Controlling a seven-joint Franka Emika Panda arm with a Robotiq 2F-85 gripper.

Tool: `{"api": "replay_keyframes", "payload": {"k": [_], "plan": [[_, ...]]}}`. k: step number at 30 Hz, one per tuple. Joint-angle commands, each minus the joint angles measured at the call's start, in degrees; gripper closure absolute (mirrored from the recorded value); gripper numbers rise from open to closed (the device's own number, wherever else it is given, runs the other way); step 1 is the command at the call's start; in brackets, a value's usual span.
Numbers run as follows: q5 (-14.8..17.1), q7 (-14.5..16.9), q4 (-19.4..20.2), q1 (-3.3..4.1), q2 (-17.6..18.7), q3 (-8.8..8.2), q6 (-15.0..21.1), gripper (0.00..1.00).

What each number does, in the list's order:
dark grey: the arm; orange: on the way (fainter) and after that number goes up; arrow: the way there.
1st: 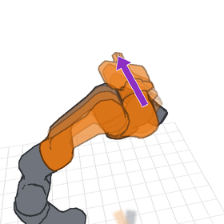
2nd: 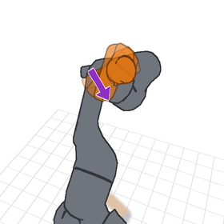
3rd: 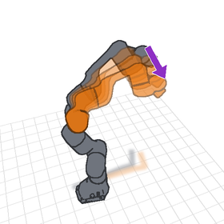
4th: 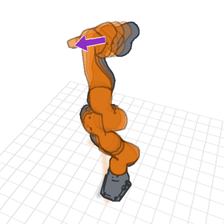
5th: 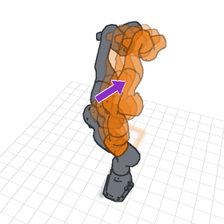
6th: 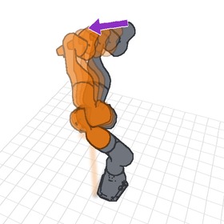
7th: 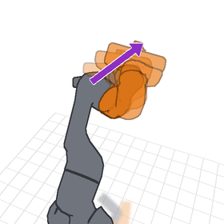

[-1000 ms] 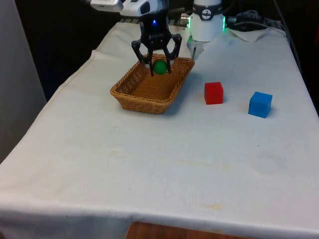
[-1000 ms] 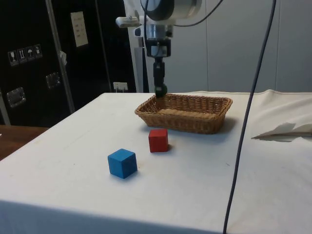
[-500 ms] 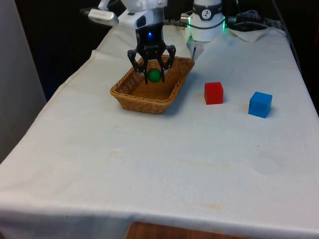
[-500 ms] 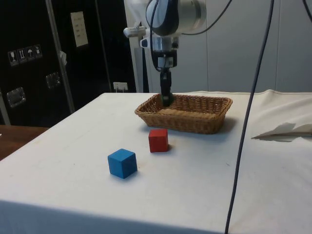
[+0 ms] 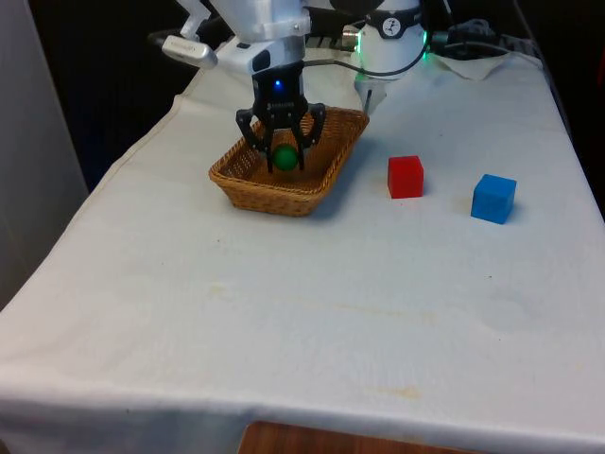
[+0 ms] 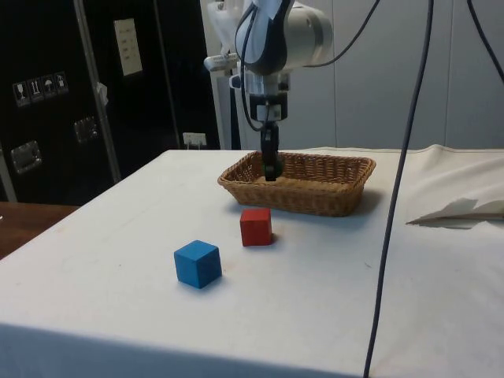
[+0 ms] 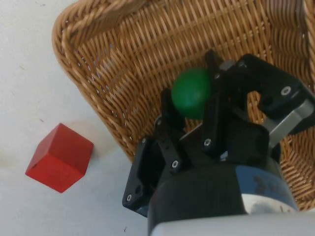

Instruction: Place all non-red objects into the basket.

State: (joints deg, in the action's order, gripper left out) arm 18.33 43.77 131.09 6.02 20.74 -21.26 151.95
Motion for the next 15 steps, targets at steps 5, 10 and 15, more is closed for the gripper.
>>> {"api": "replay_keyframes", "payload": {"k": [5,10,15], "plan": [[0.8,0.4,-0.23,-0.23,0.34,0.46,0.11,1.0],[0.17,0.0,-0.23,0.0,0.4,0.06,-0.06,0.66],[0.8,0.4,-0.46,-0.23,0.52,0.46,-0.06,0.18]]}}
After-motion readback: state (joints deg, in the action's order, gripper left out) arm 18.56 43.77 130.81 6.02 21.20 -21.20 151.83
